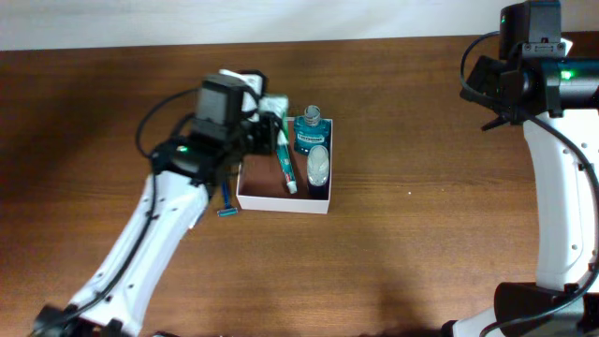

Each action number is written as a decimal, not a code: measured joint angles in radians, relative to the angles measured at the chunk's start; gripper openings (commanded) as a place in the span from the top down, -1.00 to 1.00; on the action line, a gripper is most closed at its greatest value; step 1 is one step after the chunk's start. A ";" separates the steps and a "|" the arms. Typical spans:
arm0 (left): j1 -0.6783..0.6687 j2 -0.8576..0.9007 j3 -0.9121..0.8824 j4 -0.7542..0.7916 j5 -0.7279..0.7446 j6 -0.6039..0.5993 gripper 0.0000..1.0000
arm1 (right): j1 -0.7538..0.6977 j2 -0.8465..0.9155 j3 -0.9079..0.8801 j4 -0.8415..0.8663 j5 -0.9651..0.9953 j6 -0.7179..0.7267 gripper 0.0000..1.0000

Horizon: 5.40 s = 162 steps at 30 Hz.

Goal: Pack container
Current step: 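Carry the soap bar with the left gripper into the box and release, then move the left gripper to the blue toothbrush and grasp it, then lift the toothbrush with the left gripper and lower it into the box's left side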

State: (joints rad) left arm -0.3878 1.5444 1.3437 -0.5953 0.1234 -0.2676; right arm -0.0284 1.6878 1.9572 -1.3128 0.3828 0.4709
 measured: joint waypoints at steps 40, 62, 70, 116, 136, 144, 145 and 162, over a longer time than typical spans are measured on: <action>0.251 0.006 0.110 -0.441 -0.230 0.057 -0.26 | 0.000 0.000 0.000 0.000 0.000 0.000 -0.97; 0.262 0.299 -0.063 -0.293 -0.224 0.107 0.41 | 0.000 0.000 0.000 0.000 0.000 0.000 -0.97; 0.262 0.390 -0.063 -0.223 -0.217 0.181 0.41 | 0.000 0.000 0.000 0.000 0.000 0.000 -0.97; 0.174 0.141 0.199 -0.347 -0.026 0.205 0.99 | 0.000 0.000 0.000 0.000 0.000 0.000 -0.97; -0.014 0.147 0.195 -0.245 -0.007 0.261 0.99 | 0.000 0.000 0.000 0.000 0.000 0.000 -0.97; -0.014 0.241 0.192 -0.230 -0.008 0.268 0.99 | 0.000 0.000 0.000 0.000 0.000 0.000 -0.97; -0.014 0.250 0.192 -0.230 -0.008 0.268 0.99 | 0.000 0.000 0.000 0.000 0.000 0.000 -0.97; -0.014 0.288 0.187 -0.230 -0.098 0.269 0.99 | 0.000 0.000 0.000 0.000 0.000 0.000 -0.97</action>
State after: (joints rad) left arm -0.4019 1.8328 1.5311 -0.8253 0.0257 0.0010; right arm -0.0284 1.6878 1.9572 -1.3132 0.3824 0.4709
